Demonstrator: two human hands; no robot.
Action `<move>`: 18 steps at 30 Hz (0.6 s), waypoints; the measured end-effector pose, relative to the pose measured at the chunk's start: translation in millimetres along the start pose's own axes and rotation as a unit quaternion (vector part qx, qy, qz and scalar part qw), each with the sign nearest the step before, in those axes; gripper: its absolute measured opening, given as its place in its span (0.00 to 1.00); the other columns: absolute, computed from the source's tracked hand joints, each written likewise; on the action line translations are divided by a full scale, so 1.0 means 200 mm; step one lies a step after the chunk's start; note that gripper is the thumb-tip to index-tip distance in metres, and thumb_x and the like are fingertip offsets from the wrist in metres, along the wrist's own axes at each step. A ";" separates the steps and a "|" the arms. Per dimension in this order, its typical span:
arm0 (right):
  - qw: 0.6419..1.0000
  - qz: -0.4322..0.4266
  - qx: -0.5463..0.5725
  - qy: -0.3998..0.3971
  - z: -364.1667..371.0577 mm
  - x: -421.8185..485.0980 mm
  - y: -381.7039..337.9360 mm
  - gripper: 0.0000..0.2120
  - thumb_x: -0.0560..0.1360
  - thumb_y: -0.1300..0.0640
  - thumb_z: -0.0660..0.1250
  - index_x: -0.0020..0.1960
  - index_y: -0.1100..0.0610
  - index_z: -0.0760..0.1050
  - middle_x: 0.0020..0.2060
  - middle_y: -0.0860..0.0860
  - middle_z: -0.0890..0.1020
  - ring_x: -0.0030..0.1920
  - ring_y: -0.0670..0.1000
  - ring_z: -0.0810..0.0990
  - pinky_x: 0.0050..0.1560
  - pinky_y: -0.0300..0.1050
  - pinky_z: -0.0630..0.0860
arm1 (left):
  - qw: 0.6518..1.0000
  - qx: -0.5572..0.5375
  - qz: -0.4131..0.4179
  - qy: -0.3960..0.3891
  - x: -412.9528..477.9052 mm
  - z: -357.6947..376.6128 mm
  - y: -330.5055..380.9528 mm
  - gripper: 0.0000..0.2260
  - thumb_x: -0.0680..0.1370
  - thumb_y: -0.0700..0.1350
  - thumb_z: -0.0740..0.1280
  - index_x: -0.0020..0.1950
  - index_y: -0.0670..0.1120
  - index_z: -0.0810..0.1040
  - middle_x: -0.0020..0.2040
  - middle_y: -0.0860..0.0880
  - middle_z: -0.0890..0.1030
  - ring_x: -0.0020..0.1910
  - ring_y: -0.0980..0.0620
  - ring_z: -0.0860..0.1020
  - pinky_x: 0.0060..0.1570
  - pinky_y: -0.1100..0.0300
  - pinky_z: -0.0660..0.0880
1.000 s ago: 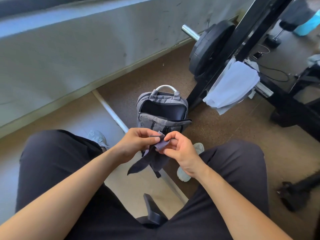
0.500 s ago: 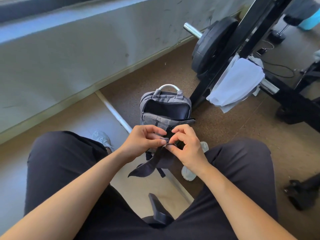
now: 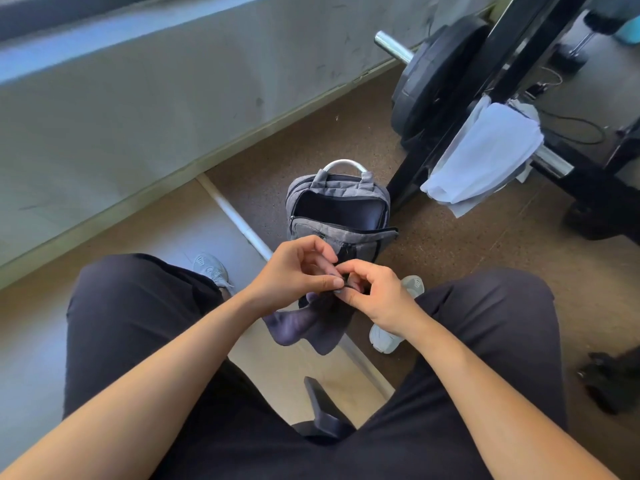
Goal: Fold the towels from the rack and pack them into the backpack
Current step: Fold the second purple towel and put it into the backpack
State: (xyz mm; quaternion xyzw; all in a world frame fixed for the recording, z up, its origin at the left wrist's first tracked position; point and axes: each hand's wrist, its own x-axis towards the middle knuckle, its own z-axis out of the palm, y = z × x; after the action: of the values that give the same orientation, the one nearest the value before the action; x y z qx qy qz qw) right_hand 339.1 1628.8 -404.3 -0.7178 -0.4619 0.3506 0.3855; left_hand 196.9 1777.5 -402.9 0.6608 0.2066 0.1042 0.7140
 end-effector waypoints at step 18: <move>0.970 -0.029 -0.052 0.236 -0.14 -0.01 0.01 0.05 0.80 0.55 0.68 0.54 0.55 0.80 0.45 0.52 0.82 0.47 0.49 0.80 0.45 0.39 0.78 | 0.945 0.314 -0.054 -0.075 0.03 -0.05 -0.18 0.09 0.72 0.44 0.77 0.41 0.53 0.78 0.37 0.56 0.83 0.36 0.59 0.79 0.40 0.58 0.79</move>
State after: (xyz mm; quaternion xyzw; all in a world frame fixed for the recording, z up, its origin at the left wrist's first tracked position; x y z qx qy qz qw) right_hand 362.6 1619.6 -392.4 -0.7854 -0.3961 0.1355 0.4559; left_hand 193.9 1786.0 -440.5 0.8449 0.2102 -0.0548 0.4888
